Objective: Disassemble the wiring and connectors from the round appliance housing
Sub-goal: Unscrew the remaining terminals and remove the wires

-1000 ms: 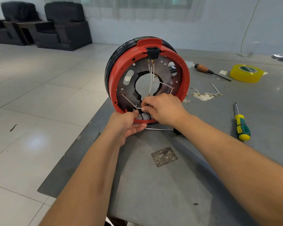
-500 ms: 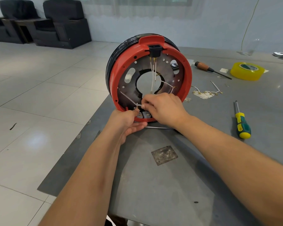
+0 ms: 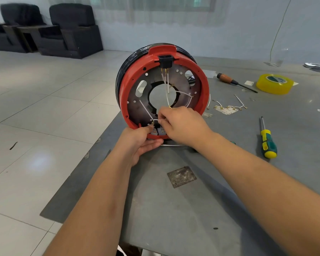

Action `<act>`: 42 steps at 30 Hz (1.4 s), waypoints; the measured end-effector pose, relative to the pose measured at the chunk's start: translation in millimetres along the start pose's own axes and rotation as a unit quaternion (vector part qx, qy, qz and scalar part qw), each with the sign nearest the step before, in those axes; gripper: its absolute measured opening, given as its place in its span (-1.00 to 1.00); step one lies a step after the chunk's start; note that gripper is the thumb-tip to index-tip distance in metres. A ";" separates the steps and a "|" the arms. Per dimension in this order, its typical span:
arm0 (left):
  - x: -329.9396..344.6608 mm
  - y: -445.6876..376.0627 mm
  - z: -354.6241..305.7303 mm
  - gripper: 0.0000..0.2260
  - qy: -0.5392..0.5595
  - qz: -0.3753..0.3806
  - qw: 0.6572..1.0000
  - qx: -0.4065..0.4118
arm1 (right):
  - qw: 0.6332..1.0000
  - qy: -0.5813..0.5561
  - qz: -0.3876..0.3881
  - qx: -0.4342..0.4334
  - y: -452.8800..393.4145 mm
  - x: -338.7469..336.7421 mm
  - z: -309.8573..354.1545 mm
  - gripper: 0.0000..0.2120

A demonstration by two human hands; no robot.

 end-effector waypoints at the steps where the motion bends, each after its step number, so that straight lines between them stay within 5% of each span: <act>1: -0.2 0.4 0.0 -0.87 -0.001 0.002 1.000 0.001 | 1.000 -0.009 -0.004 -0.002 2.4 0.7 2.1 -0.89; 13: -3.8 -1.6 1.0 -0.86 0.018 0.026 0.999 0.020 | 0.994 -0.067 -0.071 -0.043 34.9 3.7 12.0 -0.92; 24: -3.6 0.8 -1.4 -0.79 0.037 0.036 0.998 0.028 | 0.997 -0.062 -0.015 -0.053 66.9 12.7 5.9 -0.87; 28: -2.0 2.1 -2.5 -0.76 0.025 0.038 0.998 0.041 | 0.996 -0.073 -0.001 -0.044 72.4 15.9 -2.2 -0.69; 31: -1.1 3.5 -2.7 -0.75 0.014 0.035 0.998 0.049 | 0.985 -0.165 -0.050 -0.013 79.9 10.2 -15.5 -0.68; 35: -0.1 5.9 -3.2 -0.73 -0.014 0.030 0.999 0.041 | 0.971 -0.188 -0.133 0.065 92.4 1.5 -40.1 -0.92; 42: 1.7 3.9 -6.2 -0.73 -0.007 0.033 0.999 0.006 | 0.991 -0.001 0.072 0.112 101.2 13.9 -64.5 -0.67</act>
Point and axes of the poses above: each hand's wrist, its own y-axis away from the middle knuckle, its own x-axis out of the palm, z = x × y, the point moved 5 cm from there along -y, towards the middle knuckle, and after that the axes turned 12 degrees about z, right-handed, at the moved point
